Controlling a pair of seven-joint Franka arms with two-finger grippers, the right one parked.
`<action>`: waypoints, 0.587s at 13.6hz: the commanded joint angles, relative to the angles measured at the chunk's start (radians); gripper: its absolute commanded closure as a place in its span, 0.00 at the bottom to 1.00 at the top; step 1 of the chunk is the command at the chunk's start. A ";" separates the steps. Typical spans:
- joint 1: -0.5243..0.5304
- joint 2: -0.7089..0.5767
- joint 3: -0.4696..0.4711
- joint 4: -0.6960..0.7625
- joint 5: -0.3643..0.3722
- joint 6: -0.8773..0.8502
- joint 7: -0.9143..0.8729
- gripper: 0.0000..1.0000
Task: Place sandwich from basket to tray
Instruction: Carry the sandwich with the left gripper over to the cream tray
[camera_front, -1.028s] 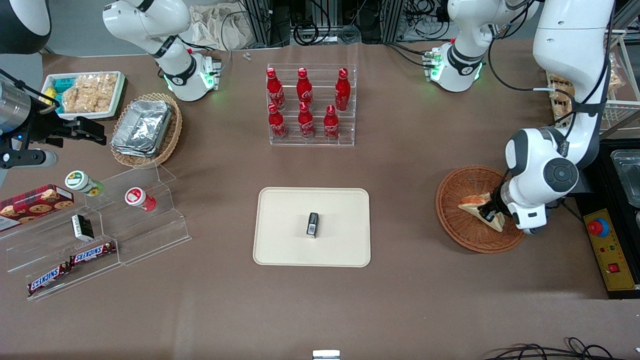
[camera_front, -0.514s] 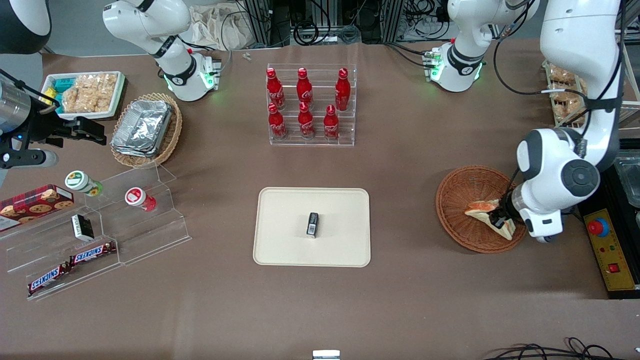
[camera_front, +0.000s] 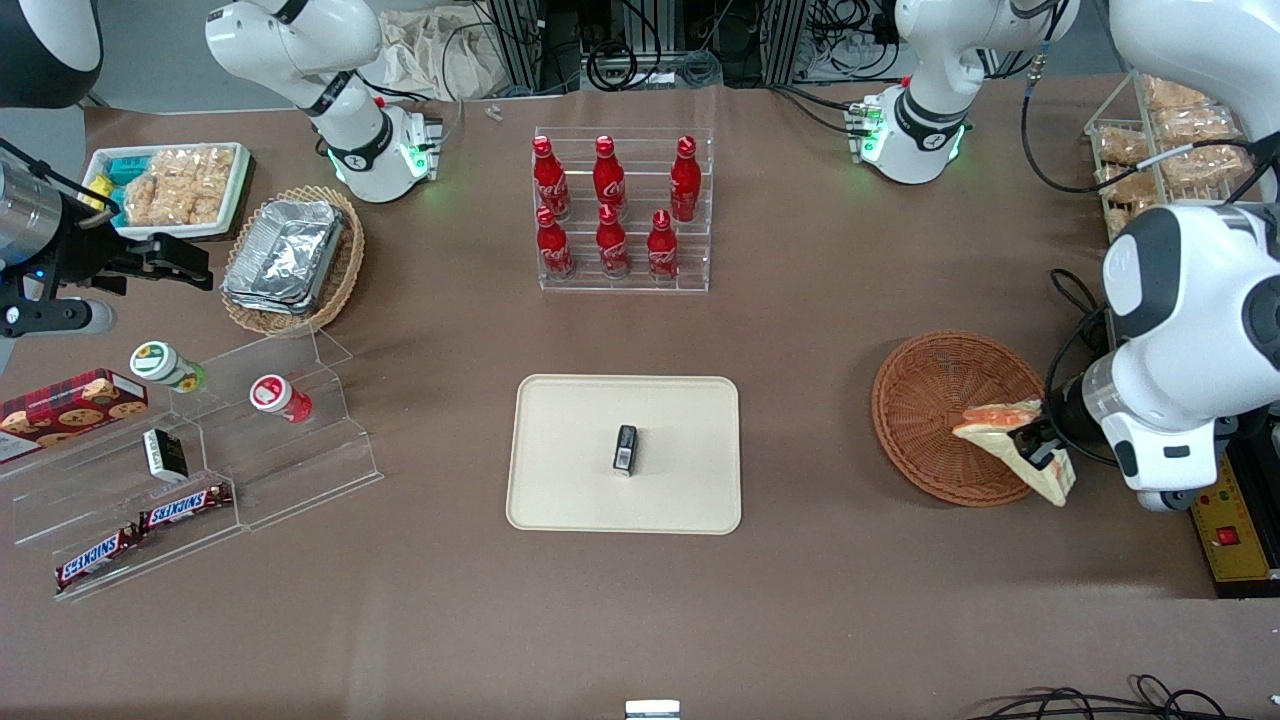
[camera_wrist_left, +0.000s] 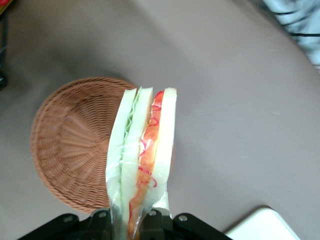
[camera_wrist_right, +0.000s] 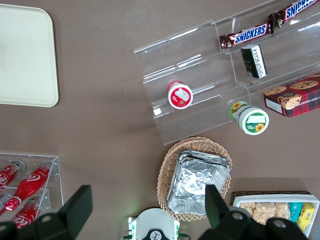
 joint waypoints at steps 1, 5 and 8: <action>-0.010 0.081 -0.082 0.137 -0.003 -0.035 0.009 1.00; -0.090 0.180 -0.191 0.162 0.044 0.042 0.056 1.00; -0.179 0.266 -0.198 0.162 0.037 0.178 0.195 0.99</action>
